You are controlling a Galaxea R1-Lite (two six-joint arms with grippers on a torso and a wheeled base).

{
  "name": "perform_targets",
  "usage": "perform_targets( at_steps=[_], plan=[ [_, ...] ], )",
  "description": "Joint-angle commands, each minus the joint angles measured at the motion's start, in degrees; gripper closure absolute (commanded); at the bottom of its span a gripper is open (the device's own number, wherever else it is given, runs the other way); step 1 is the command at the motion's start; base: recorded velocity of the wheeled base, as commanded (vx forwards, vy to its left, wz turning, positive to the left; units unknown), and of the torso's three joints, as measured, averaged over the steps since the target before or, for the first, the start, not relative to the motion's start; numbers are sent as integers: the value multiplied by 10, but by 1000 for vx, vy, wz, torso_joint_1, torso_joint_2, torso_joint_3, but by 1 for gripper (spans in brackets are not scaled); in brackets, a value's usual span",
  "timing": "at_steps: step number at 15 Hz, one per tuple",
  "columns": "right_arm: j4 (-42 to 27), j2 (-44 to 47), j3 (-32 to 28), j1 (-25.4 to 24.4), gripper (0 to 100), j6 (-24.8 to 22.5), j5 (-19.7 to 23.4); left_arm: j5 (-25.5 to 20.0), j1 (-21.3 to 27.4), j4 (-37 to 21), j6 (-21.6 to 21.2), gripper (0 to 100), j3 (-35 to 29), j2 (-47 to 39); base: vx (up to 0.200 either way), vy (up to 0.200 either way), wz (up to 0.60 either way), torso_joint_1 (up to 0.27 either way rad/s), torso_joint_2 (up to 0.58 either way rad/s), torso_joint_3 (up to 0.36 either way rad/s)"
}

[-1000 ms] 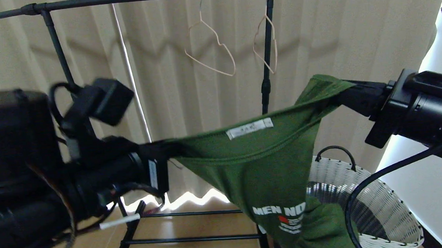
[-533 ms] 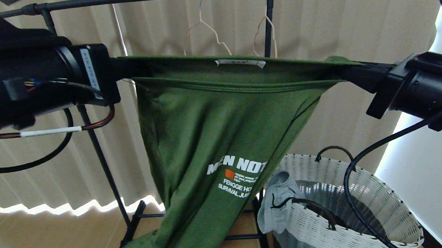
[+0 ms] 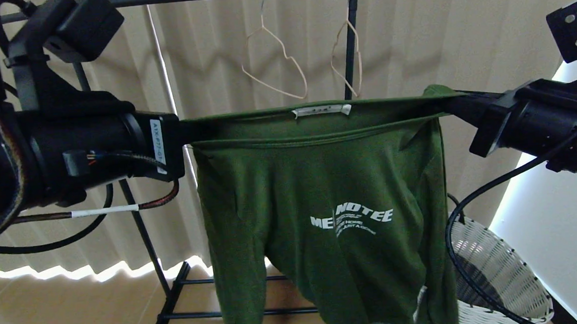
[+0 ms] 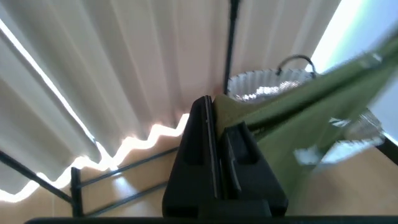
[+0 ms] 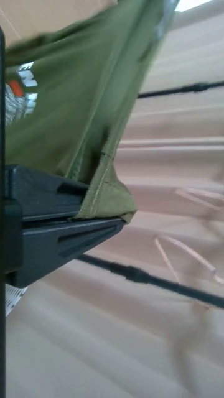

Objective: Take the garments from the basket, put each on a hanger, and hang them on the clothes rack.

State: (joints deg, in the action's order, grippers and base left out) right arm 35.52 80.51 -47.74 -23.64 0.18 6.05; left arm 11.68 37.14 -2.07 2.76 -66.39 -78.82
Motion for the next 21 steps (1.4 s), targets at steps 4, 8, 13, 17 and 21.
perform_targets(
  at_steps=[4,8,13,17,21],
  plan=[
    [-48,-29,5,31,100,-1,0,0,35,56,20,100,28,7,0,0,0,0,0,0],
    [-194,-142,8,31,100,1,5,1,34,63,19,100,-30,-53,0,0,0,0,0,0],
    [-223,-195,55,19,100,1,91,-1,32,80,18,100,-48,-91,0,0,0,0,0,0],
    [-215,-157,49,49,100,-61,84,-3,31,72,9,100,-49,-85,0,0,0,0,0,0],
    [-152,-102,13,72,100,-85,84,-23,39,-19,-4,100,-48,-19,0,0,0,0,0,0]
  ],
)
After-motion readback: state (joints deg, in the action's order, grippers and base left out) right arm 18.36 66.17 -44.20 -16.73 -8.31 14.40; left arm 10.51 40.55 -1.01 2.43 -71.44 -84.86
